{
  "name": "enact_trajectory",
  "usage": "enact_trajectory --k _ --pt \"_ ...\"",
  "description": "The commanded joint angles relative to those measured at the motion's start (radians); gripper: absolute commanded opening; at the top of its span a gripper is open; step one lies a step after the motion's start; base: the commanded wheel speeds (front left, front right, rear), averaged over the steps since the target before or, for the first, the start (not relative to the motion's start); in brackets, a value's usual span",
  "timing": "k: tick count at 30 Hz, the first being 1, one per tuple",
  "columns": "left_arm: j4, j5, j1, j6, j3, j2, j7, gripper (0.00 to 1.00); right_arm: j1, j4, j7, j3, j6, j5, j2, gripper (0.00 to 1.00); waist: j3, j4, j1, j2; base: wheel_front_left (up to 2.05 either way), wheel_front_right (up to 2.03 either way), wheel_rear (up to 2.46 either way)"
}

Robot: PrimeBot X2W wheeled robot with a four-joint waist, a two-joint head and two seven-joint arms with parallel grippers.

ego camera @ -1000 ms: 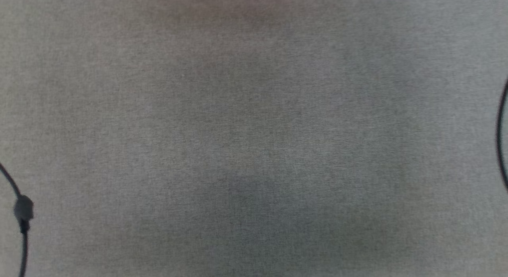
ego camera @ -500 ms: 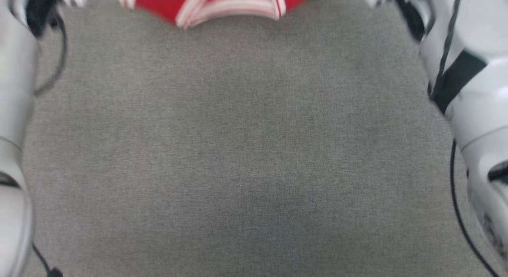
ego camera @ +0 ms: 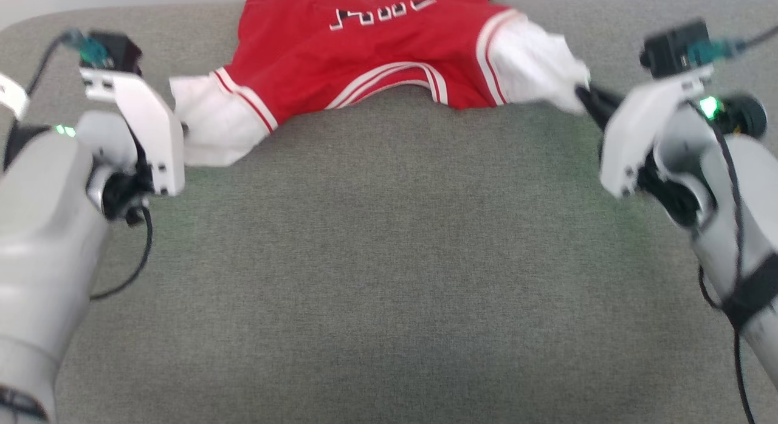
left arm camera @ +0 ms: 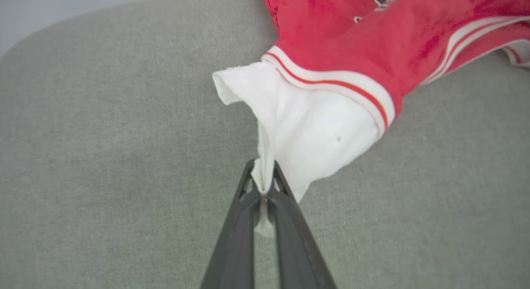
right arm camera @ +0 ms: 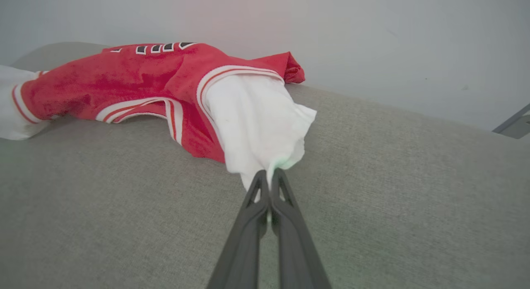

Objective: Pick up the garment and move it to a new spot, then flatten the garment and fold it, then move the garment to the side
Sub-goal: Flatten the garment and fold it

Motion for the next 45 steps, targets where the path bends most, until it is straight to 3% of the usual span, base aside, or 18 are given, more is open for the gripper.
enact_trajectory --k 1,4,6,18,21,29,34,39,40,41,42,43,45 --pt "-0.047 -0.015 0.052 0.006 -0.002 0.017 0.007 0.00 0.062 -0.069 0.036 0.002 0.000 0.029 -0.031 0.00 -0.008 0.005 0.0000 0.0000 0.00 0.00 0.00" --pt "-0.152 -0.033 0.145 0.057 0.014 0.053 0.017 0.00 0.173 -0.180 0.077 -0.032 0.000 0.042 -0.090 0.00 -0.014 0.007 0.0000 0.0000 0.00 0.00 0.00" --pt "-0.287 -0.054 0.254 0.119 0.023 0.090 0.026 0.00 0.280 -0.267 0.110 -0.086 0.000 0.021 -0.110 0.00 -0.018 0.009 0.0000 0.0000 0.00 0.00 0.00" --pt "-0.908 -0.160 0.715 0.432 0.075 0.291 0.125 0.00 0.731 -0.643 0.347 -0.286 0.000 -0.076 -0.086 0.00 -0.032 0.018 0.0000 0.0000 0.00 0.00 0.00" --pt "-1.014 -0.181 0.802 0.487 0.080 0.323 0.134 0.00 0.834 -0.733 0.406 -0.329 0.000 -0.088 -0.068 0.00 -0.034 0.019 0.0000 0.0000 0.00 0.00 0.00" --pt "-1.172 -0.212 0.944 0.579 0.074 0.385 0.170 0.00 1.066 -0.925 0.565 -0.402 0.000 -0.108 -0.050 0.00 -0.042 0.023 0.0000 0.0000 0.00 0.00 0.00" --pt "-1.220 -0.211 0.968 0.602 0.078 0.399 0.168 0.00 1.128 -0.992 0.616 -0.414 0.000 -0.106 -0.038 0.00 -0.040 0.025 0.0000 0.0000 0.00 0.00 0.00" --pt "-1.230 -0.179 0.938 0.593 0.089 0.403 0.137 0.00 1.131 -1.021 0.643 -0.420 0.000 -0.138 -0.020 0.00 -0.035 0.025 0.0000 0.0000 0.00 0.00 0.00" --pt "-1.230 -0.180 0.929 0.588 0.092 0.400 0.129 0.00 1.119 -1.023 0.638 -0.428 0.000 -0.150 -0.012 0.32 -0.033 0.024 0.0000 0.0000 0.00 0.00 0.00" --pt "-1.228 -0.182 0.924 0.584 0.096 0.393 0.122 0.00 1.109 -1.027 0.643 -0.424 0.000 -0.162 -0.014 0.45 -0.031 0.024 0.0000 0.0000 0.00 0.00 0.00" --pt "-1.226 -0.178 0.918 0.582 0.098 0.389 0.117 0.00 1.099 -1.033 0.643 -0.423 0.000 -0.172 -0.014 0.85 -0.028 0.024 0.0000 0.0000 0.00 0.00 0.00" --pt "-1.222 -0.174 0.913 0.580 0.100 0.386 0.110 0.00 1.085 -1.037 0.637 -0.432 0.000 -0.178 -0.004 1.00 -0.026 0.024 0.0000 0.0000 0.00 0.00 0.00" --pt "-1.217 -0.172 0.898 0.570 0.099 0.374 0.103 0.00 1.068 -1.049 0.648 -0.428 0.000 -0.181 -0.002 1.00 -0.020 0.025 0.0000 0.0000 0.00 0.00 0.00"
